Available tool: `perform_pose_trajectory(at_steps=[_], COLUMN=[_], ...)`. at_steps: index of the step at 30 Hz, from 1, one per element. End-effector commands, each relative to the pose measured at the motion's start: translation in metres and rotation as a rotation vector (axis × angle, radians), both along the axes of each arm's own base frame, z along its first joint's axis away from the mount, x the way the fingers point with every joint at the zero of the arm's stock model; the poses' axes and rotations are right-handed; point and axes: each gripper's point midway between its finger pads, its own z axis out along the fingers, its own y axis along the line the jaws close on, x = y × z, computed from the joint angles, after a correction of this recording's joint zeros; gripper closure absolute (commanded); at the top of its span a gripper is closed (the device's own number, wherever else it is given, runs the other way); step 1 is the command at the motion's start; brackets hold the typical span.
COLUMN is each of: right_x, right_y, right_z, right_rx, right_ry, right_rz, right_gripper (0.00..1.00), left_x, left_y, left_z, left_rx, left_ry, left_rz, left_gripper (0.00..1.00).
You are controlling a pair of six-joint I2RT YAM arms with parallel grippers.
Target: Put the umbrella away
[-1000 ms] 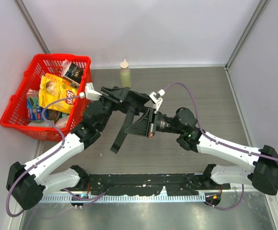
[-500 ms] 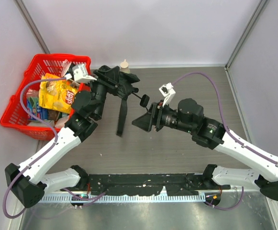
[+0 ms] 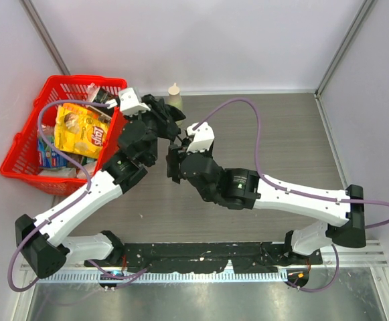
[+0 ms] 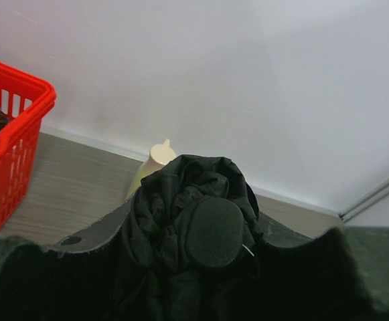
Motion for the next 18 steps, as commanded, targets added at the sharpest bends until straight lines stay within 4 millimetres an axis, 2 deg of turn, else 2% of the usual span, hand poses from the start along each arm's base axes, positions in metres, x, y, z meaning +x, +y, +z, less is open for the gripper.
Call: perform_pose_trajectory(at_steps=[1,2,5,9,11,14,16,18], right_x=[0.018,0.023,0.030,0.036,0.040,0.046,0.048,0.050], right_y=[-0.003,-0.001,0.008,0.024,0.029,0.024,0.023,0.022], right_z=[0.046,0.040,0.048,0.046,0.041,0.032,0.026,0.018], right_rx=[0.168,0.147,0.146,0.120,0.108,0.067,0.047,0.030], right_ry=[-0.056,-0.060,-0.074,-0.080,-0.077,-0.078,-0.082,-0.077], right_rz=[-0.149,-0.173,-0.183,-0.161,-0.164,-0.216,-0.236,-0.239], right_gripper=[0.22,0.22,0.24,0.25,0.29,0.38,0.39,0.50], left_x=[-0.009,-0.010,-0.012,-0.015,-0.016,-0.019,-0.020,-0.021], left_y=[0.023,0.022,0.022,0.023,0.024,0.026,0.027,0.028], left_z=[0.044,0.042,0.040,0.039,0.039,0.039,0.040,0.039], left_rx=[-0.095,-0.096,-0.099,-0.094,-0.087,-0.087,-0.090,-0.092], left_ry=[-0.108,-0.103,-0.096,-0.088,-0.086,-0.086,-0.086,-0.083], left_rz=[0.091,0.093,0.116,0.139,0.145,0.153,0.156,0.163], left_gripper=[1.00,1.00,1.00,1.00,1.00,1.00,1.00,1.00])
